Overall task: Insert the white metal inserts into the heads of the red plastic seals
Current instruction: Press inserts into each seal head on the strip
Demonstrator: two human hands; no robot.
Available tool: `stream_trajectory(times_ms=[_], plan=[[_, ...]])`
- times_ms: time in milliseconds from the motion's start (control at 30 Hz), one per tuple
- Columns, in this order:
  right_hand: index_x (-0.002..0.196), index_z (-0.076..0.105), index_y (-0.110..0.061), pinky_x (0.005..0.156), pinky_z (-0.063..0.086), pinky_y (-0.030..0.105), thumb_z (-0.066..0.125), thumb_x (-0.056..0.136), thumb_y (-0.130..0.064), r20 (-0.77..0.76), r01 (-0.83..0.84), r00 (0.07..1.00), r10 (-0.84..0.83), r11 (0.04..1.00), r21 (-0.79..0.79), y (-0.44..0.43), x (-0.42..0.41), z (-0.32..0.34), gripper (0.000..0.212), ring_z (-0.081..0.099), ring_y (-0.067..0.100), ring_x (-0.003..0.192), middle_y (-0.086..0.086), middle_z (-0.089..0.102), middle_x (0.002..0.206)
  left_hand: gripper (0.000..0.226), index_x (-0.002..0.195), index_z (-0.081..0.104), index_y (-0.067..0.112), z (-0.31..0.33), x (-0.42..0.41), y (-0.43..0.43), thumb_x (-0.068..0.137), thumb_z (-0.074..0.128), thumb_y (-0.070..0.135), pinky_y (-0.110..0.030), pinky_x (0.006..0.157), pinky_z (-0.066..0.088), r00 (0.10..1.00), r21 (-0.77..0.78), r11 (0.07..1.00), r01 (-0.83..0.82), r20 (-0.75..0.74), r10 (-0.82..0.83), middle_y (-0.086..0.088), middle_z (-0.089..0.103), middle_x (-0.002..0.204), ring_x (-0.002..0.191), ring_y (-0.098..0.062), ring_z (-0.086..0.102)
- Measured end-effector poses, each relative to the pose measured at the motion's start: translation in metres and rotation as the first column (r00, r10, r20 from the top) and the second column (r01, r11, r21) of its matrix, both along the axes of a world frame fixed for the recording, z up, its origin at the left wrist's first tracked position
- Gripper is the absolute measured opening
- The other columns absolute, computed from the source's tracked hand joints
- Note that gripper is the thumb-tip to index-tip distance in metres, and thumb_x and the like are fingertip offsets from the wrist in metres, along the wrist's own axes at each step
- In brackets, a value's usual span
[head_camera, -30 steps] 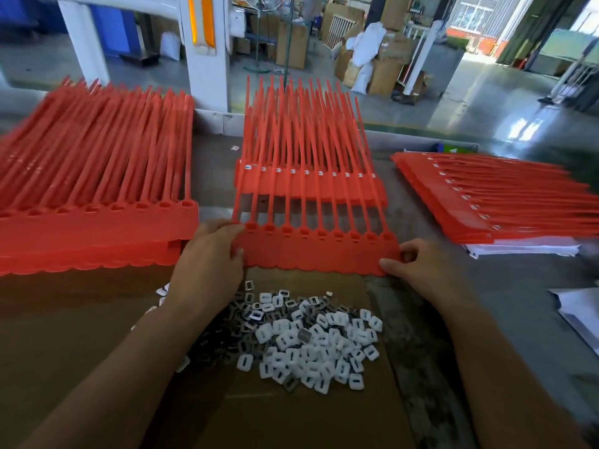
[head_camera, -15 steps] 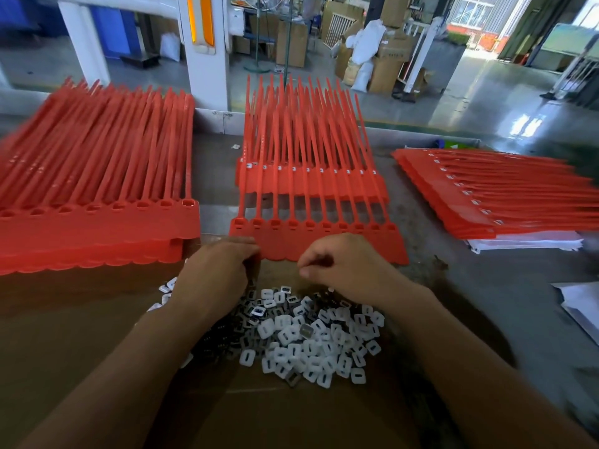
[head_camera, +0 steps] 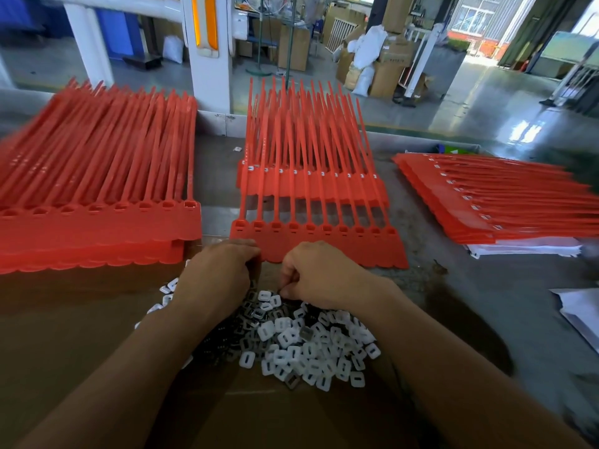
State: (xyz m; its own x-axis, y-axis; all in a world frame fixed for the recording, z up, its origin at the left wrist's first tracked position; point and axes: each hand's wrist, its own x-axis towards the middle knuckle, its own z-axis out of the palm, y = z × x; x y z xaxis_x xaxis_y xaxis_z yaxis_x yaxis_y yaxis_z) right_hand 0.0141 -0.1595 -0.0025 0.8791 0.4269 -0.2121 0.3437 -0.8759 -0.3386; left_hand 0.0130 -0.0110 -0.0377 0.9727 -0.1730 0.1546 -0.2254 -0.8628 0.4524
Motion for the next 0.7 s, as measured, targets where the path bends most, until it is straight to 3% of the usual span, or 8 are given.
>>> stream_trajectory(times_ms=[133, 233, 300, 433, 600, 700], plan=[[0.101, 0.060, -0.006, 0.083, 0.050, 0.038, 0.055, 0.089, -0.021, -0.004, -0.003, 1.000, 0.002, 0.997, -0.076, 0.004, -0.001, -0.001, 0.020, 0.058, 0.023, 0.094, 0.008, 0.062, 0.103, 0.046, 0.126, 0.056, 0.016, 0.000, 0.000, 0.000, 0.086, 0.041, -0.002, -0.028, 0.107, 0.031, 1.000, 0.003, 1.000, 0.006, -0.004, -0.006, 0.005, 0.044, 0.140, 0.129, -0.013, 0.040], [0.100, 0.055, -0.008, 0.078, 0.044, 0.032, 0.052, 0.092, -0.021, -0.057, -0.034, 0.998, 0.029, 0.996, -0.085, 0.003, -0.002, 0.001, 0.015, 0.052, 0.019, 0.096, 0.005, 0.057, 0.105, 0.046, 0.126, 0.056, 0.017, 0.000, 0.000, 0.000, 0.086, 0.041, -0.002, -0.027, 0.106, 0.031, 1.000, 0.006, 1.000, 0.005, -0.003, -0.005, 0.006, 0.044, 0.140, 0.128, -0.012, 0.041], [0.092, 0.051, -0.014, 0.073, 0.037, 0.027, 0.052, 0.092, -0.019, -0.115, -0.032, 0.993, 0.028, 0.999, -0.037, -0.002, -0.003, 0.005, 0.004, 0.046, 0.014, 0.091, 0.000, 0.051, 0.099, 0.046, 0.126, 0.056, 0.017, 0.000, 0.000, 0.000, 0.086, 0.041, -0.002, -0.027, 0.106, 0.031, 1.000, 0.006, 1.000, 0.004, -0.002, -0.004, 0.007, 0.045, 0.140, 0.128, -0.012, 0.041], [0.074, 0.044, -0.027, 0.063, 0.035, 0.019, 0.052, 0.092, -0.017, -0.187, 0.072, 0.981, -0.054, 0.993, 0.093, -0.013, -0.001, 0.007, 0.022, 0.044, 0.007, 0.080, -0.011, 0.045, 0.087, 0.046, 0.126, 0.056, 0.019, 0.000, 0.000, 0.000, 0.086, 0.040, -0.001, -0.029, 0.106, 0.031, 1.000, 0.009, 1.000, -0.005, 0.000, 0.005, 0.008, 0.044, 0.140, 0.128, -0.012, 0.040], [0.081, 0.050, -0.028, 0.071, 0.041, 0.019, 0.057, 0.090, -0.015, -0.222, 0.143, 0.971, -0.092, 0.964, 0.226, -0.016, 0.001, 0.001, 0.016, 0.052, 0.009, 0.090, -0.010, 0.052, 0.091, 0.047, 0.127, 0.055, 0.018, 0.001, 0.000, -0.001, 0.087, 0.040, 0.000, -0.027, 0.106, 0.030, 1.000, 0.005, 1.000, 0.005, -0.015, -0.004, 0.008, 0.043, 0.141, 0.129, -0.011, 0.038], [0.087, 0.058, -0.026, 0.069, 0.041, 0.013, 0.057, 0.089, -0.013, -0.212, 0.135, 0.974, -0.082, 0.959, 0.248, -0.015, 0.003, 0.001, 0.013, 0.053, 0.004, 0.085, -0.013, 0.054, 0.085, 0.047, 0.127, 0.054, 0.018, 0.001, 0.001, 0.000, 0.087, 0.040, 0.000, -0.026, 0.107, 0.029, 1.000, 0.001, 1.000, 0.008, -0.017, -0.008, 0.007, 0.042, 0.142, 0.130, -0.010, 0.037]])
